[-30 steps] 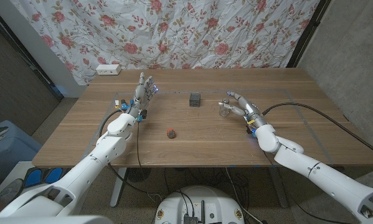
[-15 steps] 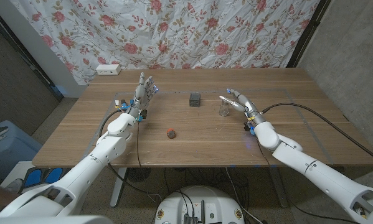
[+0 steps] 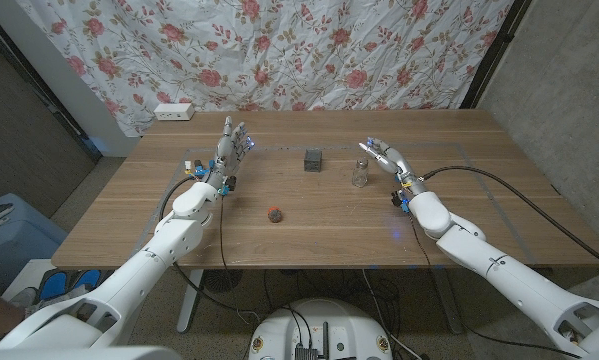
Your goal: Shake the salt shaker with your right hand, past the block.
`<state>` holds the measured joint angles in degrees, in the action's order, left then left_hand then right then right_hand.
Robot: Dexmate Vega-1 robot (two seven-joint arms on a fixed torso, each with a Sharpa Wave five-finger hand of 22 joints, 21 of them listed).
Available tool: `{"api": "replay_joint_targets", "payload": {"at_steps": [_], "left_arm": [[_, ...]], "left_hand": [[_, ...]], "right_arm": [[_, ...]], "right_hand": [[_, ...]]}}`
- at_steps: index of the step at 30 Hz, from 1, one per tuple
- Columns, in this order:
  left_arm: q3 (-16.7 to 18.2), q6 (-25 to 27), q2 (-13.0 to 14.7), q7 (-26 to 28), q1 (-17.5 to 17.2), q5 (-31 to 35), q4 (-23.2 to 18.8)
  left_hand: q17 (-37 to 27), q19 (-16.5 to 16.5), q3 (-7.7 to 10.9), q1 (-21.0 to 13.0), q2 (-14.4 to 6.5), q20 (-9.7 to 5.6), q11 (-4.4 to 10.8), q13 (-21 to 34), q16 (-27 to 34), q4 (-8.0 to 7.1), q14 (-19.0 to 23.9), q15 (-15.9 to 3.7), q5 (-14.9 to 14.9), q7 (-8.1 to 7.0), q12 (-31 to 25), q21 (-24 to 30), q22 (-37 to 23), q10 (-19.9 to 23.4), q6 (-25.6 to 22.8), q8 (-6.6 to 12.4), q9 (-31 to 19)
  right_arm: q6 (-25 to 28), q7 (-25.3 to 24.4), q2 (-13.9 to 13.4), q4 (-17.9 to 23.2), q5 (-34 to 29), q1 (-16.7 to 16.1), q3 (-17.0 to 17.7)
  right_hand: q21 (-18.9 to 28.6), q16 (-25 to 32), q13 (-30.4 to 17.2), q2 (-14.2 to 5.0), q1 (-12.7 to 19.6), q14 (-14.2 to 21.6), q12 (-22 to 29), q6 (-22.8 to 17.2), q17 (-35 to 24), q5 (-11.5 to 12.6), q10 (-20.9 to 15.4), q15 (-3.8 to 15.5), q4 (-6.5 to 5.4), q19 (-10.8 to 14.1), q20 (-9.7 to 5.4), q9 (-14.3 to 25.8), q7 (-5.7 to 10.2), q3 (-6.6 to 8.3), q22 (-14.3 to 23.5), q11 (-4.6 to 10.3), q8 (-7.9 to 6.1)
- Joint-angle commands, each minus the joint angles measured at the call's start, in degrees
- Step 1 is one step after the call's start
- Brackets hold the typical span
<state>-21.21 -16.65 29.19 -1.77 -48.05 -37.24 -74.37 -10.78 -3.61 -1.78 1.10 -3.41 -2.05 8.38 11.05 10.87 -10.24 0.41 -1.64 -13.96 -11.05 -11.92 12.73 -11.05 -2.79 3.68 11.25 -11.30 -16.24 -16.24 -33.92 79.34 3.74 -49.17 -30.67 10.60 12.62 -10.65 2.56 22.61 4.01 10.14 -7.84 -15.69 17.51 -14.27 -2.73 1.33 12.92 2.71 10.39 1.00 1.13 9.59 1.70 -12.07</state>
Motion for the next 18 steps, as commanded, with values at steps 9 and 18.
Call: {"api": "replay_joint_targets", "payload": {"at_steps": [9, 18], "left_arm": [[0.0, 0.0, 0.0, 0.0, 0.0, 0.0, 0.0], [0.0, 0.0, 0.0, 0.0, 0.0, 0.0, 0.0]], "left_hand": [[-0.3, -0.3, -0.01, 0.0, -5.8, -1.34, 0.61, 0.2, 0.3, -0.43, 0.1, -5.98, -0.2, -0.44, -0.2, 0.3, -0.3, -0.1, -0.2, 0.24, -0.3], [-0.3, -0.3, -0.01, 0.0, -5.8, -1.36, 0.54, 0.2, 0.3, -0.43, 0.1, -6.13, -0.2, -0.43, -0.2, 0.3, -0.3, 0.0, -0.1, 0.22, -0.3]], "right_arm": [[-1.5, 2.2, 2.4, -1.8, 12.5, -1.7, 5.2], [-3.4, 4.5, 4.9, -3.9, 19.7, -1.3, 7.7]], "right_hand": [[-0.1, -0.2, 0.0, -0.44, -2.6, -0.2, 0.4, 0.5, 0.3, -0.7, 0.3, 0.88, -1.49, -0.4, -1.01, -0.1, -0.9, -0.33, 0.1, -1.25, 0.67], [0.0, -0.2, 0.0, -1.48, -3.3, -0.4, 0.5, 0.2, 0.5, -0.8, 0.3, 0.92, -2.0, -0.4, -1.23, -0.1, -1.28, -0.16, 0.1, -1.5, 0.7]]}}
